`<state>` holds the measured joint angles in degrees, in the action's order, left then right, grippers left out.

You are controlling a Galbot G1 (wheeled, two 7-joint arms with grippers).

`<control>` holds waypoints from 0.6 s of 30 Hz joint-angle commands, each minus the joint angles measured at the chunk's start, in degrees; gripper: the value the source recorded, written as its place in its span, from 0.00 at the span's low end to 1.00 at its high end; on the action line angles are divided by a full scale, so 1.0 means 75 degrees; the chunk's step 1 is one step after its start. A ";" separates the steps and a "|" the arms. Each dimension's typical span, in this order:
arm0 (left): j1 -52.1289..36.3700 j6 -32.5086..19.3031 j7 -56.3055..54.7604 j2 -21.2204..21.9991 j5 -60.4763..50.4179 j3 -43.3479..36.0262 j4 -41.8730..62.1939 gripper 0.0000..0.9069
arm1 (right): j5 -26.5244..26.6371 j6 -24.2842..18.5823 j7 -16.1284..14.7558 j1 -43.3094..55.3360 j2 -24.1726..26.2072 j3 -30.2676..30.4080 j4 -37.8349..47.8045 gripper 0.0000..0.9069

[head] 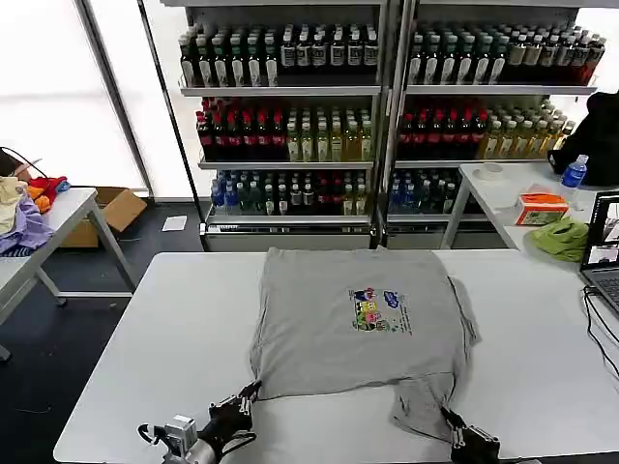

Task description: Fold and organize the clothes.

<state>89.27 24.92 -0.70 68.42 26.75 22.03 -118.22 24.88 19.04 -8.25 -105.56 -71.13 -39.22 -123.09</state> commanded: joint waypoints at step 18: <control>0.2454 0.0631 0.0223 -0.0167 -0.0054 0.2146 -0.1897 0.00 | 0.0421 0.0351 -0.0468 -0.1822 0.0483 -0.0476 -0.1008 0.00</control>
<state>100.26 28.39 0.75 67.37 26.52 32.90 -128.16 27.28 21.25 -11.62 -115.56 -67.74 -42.30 -129.43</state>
